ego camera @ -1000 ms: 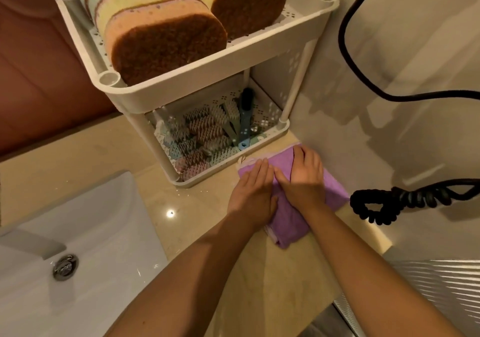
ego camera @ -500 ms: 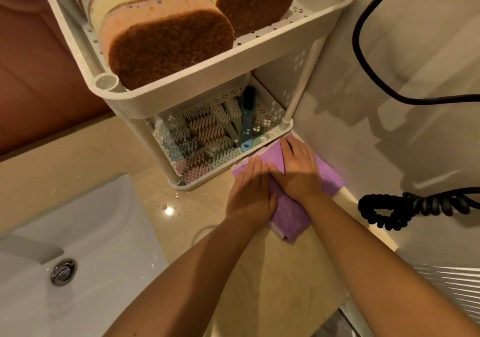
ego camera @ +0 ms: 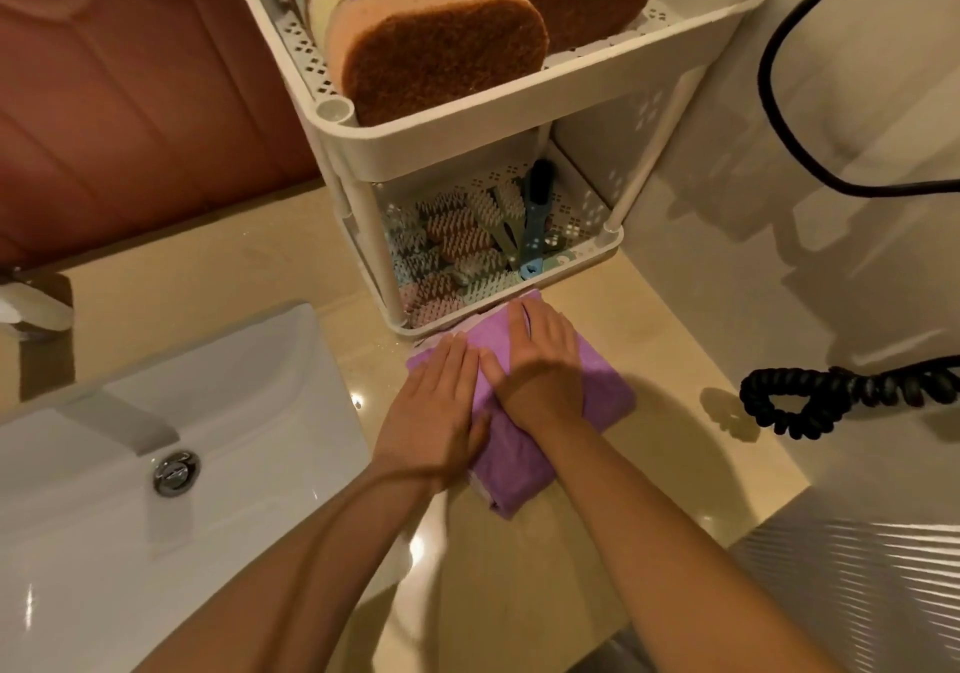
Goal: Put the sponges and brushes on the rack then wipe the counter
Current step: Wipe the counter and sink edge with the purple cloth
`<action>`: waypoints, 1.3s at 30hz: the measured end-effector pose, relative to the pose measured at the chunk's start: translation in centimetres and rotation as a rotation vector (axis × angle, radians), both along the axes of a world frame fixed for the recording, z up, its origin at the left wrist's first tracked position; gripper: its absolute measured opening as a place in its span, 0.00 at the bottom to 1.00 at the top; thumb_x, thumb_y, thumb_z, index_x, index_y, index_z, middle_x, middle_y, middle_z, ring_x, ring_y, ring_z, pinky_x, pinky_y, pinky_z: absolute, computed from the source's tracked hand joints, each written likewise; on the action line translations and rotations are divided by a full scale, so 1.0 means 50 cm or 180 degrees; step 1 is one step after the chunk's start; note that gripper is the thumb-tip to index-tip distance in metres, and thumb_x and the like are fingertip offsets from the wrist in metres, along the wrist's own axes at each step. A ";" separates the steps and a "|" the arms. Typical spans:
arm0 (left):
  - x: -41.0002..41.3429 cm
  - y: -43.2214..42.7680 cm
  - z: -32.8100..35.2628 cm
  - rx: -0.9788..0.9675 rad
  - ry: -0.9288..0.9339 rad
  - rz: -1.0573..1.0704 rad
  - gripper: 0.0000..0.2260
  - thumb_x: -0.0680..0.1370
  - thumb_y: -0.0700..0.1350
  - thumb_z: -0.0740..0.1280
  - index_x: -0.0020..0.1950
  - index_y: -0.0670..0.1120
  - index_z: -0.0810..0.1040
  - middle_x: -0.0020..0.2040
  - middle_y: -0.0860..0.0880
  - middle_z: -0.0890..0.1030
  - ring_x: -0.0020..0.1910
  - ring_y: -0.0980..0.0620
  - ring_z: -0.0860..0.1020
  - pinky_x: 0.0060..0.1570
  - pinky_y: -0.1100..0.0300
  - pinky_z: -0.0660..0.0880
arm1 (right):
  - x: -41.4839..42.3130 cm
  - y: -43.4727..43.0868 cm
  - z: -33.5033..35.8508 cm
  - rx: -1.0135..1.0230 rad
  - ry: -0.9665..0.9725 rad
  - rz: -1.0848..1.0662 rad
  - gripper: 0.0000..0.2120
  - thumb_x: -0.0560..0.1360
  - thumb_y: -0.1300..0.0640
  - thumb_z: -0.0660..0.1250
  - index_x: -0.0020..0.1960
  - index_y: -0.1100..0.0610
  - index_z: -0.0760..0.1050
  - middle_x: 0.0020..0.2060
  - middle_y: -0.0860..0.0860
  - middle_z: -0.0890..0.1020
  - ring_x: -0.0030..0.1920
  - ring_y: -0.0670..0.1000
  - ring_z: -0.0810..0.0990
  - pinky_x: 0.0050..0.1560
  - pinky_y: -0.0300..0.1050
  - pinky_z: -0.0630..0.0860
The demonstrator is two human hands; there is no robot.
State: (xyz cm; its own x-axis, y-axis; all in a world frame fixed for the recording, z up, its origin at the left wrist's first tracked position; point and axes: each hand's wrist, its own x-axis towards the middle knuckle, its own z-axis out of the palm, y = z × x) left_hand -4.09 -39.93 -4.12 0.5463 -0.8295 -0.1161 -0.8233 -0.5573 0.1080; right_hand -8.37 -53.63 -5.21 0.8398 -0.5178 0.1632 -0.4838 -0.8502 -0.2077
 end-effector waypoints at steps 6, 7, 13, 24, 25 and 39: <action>0.010 0.102 0.003 0.0245 -0.0290 -0.0003 0.29 0.76 0.57 0.53 0.69 0.39 0.71 0.67 0.40 0.73 0.66 0.44 0.73 0.68 0.57 0.52 | 0.004 0.096 -0.001 0.0047 -0.0058 0.0169 0.29 0.74 0.43 0.57 0.62 0.65 0.75 0.59 0.62 0.79 0.61 0.60 0.77 0.65 0.54 0.71; 0.009 0.120 0.005 0.0286 -0.0271 0.0044 0.29 0.76 0.57 0.54 0.69 0.39 0.71 0.67 0.40 0.74 0.66 0.44 0.73 0.68 0.57 0.52 | 0.006 0.114 0.002 0.0019 0.0076 0.0166 0.30 0.75 0.42 0.54 0.63 0.64 0.75 0.61 0.62 0.78 0.62 0.59 0.76 0.66 0.54 0.70; -0.016 0.225 -0.001 0.0004 0.0346 0.0398 0.35 0.79 0.62 0.39 0.73 0.36 0.59 0.73 0.40 0.62 0.72 0.44 0.62 0.72 0.61 0.47 | 0.013 0.211 0.017 -0.0061 0.0544 0.0677 0.32 0.76 0.41 0.48 0.70 0.61 0.65 0.68 0.58 0.71 0.70 0.56 0.67 0.72 0.51 0.60; -0.142 0.237 0.018 -0.0393 0.0791 0.0748 0.39 0.69 0.70 0.30 0.72 0.46 0.35 0.73 0.50 0.38 0.73 0.55 0.40 0.71 0.63 0.40 | -0.066 0.218 0.008 0.0113 0.0741 0.0998 0.35 0.78 0.39 0.41 0.76 0.61 0.48 0.76 0.58 0.51 0.77 0.55 0.49 0.73 0.46 0.36; -0.155 0.240 0.014 -0.0438 0.0820 0.0725 0.39 0.68 0.70 0.27 0.72 0.47 0.35 0.72 0.50 0.38 0.73 0.55 0.40 0.71 0.62 0.40 | -0.081 0.222 0.007 0.0067 0.0740 0.0887 0.34 0.78 0.40 0.44 0.75 0.62 0.52 0.76 0.58 0.56 0.76 0.55 0.54 0.74 0.46 0.39; -0.262 0.332 0.001 -0.0014 0.0137 0.0083 0.25 0.79 0.53 0.50 0.69 0.42 0.70 0.68 0.45 0.73 0.65 0.49 0.74 0.61 0.56 0.72 | -0.264 0.325 0.010 0.0536 0.0865 -0.0154 0.32 0.80 0.44 0.44 0.76 0.63 0.46 0.76 0.61 0.50 0.77 0.57 0.47 0.75 0.50 0.42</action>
State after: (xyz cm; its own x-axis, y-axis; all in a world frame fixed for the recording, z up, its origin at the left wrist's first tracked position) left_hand -17.21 -23.34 -4.07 0.5625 -0.8155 -0.1361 -0.8029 -0.5781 0.1455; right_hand -21.56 -37.37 -4.69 0.8147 -0.5589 -0.1549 -0.5798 -0.7895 -0.2013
